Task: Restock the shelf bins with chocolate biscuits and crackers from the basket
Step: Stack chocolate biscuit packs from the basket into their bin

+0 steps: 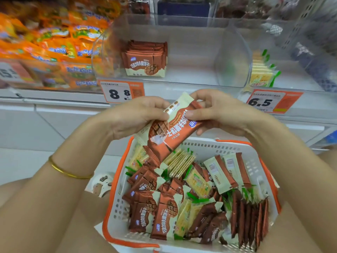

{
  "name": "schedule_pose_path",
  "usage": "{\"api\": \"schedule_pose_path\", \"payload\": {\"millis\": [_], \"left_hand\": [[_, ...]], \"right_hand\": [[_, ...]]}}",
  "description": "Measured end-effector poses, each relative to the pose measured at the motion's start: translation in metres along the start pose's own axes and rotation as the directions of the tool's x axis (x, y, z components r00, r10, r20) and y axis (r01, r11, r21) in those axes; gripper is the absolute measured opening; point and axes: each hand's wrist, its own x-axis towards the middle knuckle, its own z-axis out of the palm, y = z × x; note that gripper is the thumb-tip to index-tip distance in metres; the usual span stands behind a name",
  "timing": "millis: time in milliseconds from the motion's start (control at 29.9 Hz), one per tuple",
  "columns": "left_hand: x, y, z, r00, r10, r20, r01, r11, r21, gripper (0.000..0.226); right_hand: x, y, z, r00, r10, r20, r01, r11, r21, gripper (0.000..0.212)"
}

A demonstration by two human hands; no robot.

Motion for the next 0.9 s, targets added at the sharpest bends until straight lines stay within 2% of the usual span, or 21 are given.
{"api": "schedule_pose_path", "payload": {"millis": [67, 134, 201, 234, 334, 368, 401, 434, 468, 501, 535, 568, 635, 668, 735, 836, 902], "left_hand": [[-0.003, 0.014, -0.007, 0.996, 0.077, -0.054, -0.08, 0.994, -0.073, 0.02], [-0.002, 0.026, -0.015, 0.978, 0.15, -0.148, -0.179, 0.961, -0.209, 0.021], [0.004, 0.036, -0.02, 0.946, 0.208, -0.251, -0.279, 0.914, -0.294, 0.024], [0.007, 0.041, -0.021, 0.93, 0.22, -0.294, -0.308, 0.905, -0.295, 0.027], [0.018, 0.055, -0.024, 0.885, 0.263, -0.385, -0.383, 0.881, -0.278, 0.026], [0.021, 0.058, -0.026, 0.869, 0.27, -0.415, -0.401, 0.876, -0.269, 0.025], [0.024, 0.06, -0.031, 0.84, 0.286, -0.46, -0.418, 0.882, -0.217, 0.023], [0.028, 0.059, -0.038, 0.784, 0.312, -0.536, -0.42, 0.903, -0.088, 0.024], [0.031, 0.055, -0.046, 0.7, 0.362, -0.616, -0.377, 0.919, 0.113, 0.026], [0.033, 0.048, -0.053, 0.599, 0.452, -0.661, -0.273, 0.891, 0.362, 0.027], [0.032, 0.04, -0.059, 0.525, 0.571, -0.631, -0.138, 0.789, 0.598, 0.026], [0.032, 0.031, -0.063, 0.506, 0.664, -0.55, -0.024, 0.649, 0.761, 0.026], [0.03, 0.017, -0.066, 0.596, 0.684, -0.42, 0.118, 0.443, 0.889, 0.038], [0.031, 0.012, -0.067, 0.644, 0.653, -0.4, 0.167, 0.39, 0.906, 0.043], [0.032, 0.005, -0.066, 0.683, 0.633, -0.365, 0.232, 0.285, 0.93, 0.044], [0.033, -0.002, -0.068, 0.67, 0.672, -0.315, 0.223, 0.223, 0.949, 0.044], [0.035, -0.006, -0.069, 0.664, 0.682, -0.309, 0.224, 0.212, 0.951, 0.061]], "right_hand": [[0.002, -0.017, 0.003, 0.996, -0.077, -0.04, 0.082, 0.988, 0.127, 0.02], [0.006, -0.03, 0.005, 0.99, -0.121, -0.076, 0.137, 0.954, 0.265, 0.035], [0.012, -0.04, 0.011, 0.989, -0.109, -0.104, 0.133, 0.957, 0.259, 0.047], [0.015, -0.044, 0.015, 0.99, -0.09, -0.109, 0.111, 0.973, 0.202, 0.043], [0.033, -0.06, 0.021, 0.989, -0.05, -0.142, 0.061, 0.996, 0.071, 0.011], [0.042, -0.068, 0.02, 0.982, -0.047, -0.184, 0.054, 0.998, 0.035, 0.008], [0.054, -0.076, 0.016, 0.97, -0.044, -0.237, 0.044, 0.999, -0.006, 0.009], [0.066, -0.083, 0.01, 0.955, -0.048, -0.291, 0.034, 0.998, -0.055, 0.009], [0.08, -0.09, 0.004, 0.938, -0.059, -0.342, 0.02, 0.993, -0.118, 0.009], [0.094, -0.094, -0.002, 0.921, -0.087, -0.379, 0.008, 0.978, -0.207, 0.013], [0.11, -0.096, -0.007, 0.908, -0.129, -0.398, -0.009, 0.945, -0.327, 0.018], [0.126, -0.095, -0.011, 0.905, -0.18, -0.385, -0.025, 0.882, -0.471, 0.023], [0.155, -0.089, -0.012, 0.923, -0.261, -0.285, -0.04, 0.668, -0.743, 0.029], [0.168, -0.085, -0.011, 0.936, -0.27, -0.226, -0.043, 0.55, -0.834, 0.03], [0.19, -0.076, -0.007, 0.953, -0.261, -0.153, -0.048, 0.37, -0.928, 0.029], [0.21, -0.067, 0.0, 0.944, -0.287, -0.161, -0.083, 0.267, -0.96, 0.028], [0.219, -0.062, 0.004, 0.926, -0.315, -0.21, -0.125, 0.271, -0.955, 0.033]]}}
